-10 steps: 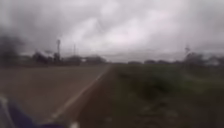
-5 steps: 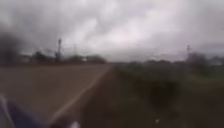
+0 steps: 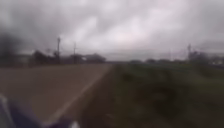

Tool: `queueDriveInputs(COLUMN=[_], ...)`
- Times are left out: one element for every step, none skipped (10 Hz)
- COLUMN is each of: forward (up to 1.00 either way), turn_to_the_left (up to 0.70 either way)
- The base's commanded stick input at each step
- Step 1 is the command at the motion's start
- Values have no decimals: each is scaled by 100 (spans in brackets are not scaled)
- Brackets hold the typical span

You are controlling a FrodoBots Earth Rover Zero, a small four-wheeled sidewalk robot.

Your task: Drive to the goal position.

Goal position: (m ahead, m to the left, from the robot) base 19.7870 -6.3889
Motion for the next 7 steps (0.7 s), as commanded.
queueDriveInputs(forward=[70, 70, 70, 70, 70, 70, 70], turn_to_the_left=[0, 0, 0, 0, 0, 0, 0])
